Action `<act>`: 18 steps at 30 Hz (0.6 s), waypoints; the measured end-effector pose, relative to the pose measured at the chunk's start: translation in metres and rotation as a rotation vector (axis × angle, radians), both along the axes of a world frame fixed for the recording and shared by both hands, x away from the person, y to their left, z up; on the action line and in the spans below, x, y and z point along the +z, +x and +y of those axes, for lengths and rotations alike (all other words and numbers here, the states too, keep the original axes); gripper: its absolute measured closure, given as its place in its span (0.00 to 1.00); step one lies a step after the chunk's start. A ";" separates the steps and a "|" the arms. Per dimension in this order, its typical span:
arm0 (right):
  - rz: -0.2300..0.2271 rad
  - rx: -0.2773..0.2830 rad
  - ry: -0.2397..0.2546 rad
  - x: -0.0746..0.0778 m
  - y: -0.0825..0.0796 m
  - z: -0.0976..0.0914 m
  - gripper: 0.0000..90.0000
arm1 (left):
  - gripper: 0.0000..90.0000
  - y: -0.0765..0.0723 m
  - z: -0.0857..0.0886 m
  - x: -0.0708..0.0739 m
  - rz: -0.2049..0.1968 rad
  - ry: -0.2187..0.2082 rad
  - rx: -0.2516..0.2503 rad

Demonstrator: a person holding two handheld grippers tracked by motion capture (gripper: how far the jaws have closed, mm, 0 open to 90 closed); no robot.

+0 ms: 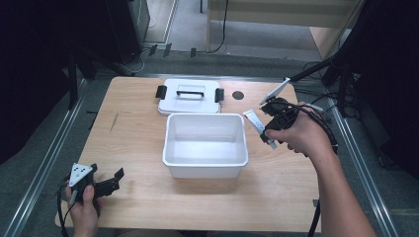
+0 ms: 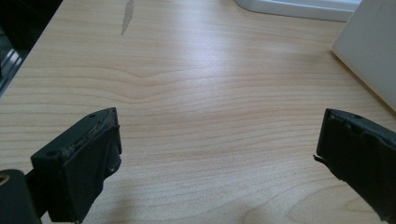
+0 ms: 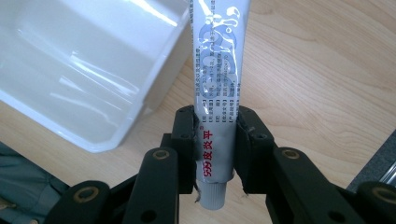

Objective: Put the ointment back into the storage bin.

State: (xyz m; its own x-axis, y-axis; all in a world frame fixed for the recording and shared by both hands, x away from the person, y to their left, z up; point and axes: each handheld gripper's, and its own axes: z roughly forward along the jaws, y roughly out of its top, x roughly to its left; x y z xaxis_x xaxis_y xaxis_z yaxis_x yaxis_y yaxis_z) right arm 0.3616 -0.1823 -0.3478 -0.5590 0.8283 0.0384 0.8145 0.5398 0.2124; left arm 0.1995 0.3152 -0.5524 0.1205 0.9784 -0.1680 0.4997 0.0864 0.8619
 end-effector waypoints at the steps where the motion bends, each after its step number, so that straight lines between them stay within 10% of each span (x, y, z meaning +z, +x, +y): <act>1: -0.001 0.004 0.001 0.002 0.000 0.003 0.81 | 0.01 0.000 0.000 0.000 0.001 0.000 -0.001; 18: 0.000 0.146 0.031 0.003 0.000 0.049 0.81 | 0.01 0.000 0.000 0.000 0.001 -0.002 0.000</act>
State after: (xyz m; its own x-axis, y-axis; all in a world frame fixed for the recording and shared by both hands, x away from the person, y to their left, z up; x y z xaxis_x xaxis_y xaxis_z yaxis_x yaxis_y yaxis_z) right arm 0.3621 -0.1330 -0.3447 -0.6734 0.7367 0.0625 0.7279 0.6458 0.2304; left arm 0.1995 0.3154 -0.5524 0.1206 0.9780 -0.1703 0.5003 0.0883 0.8613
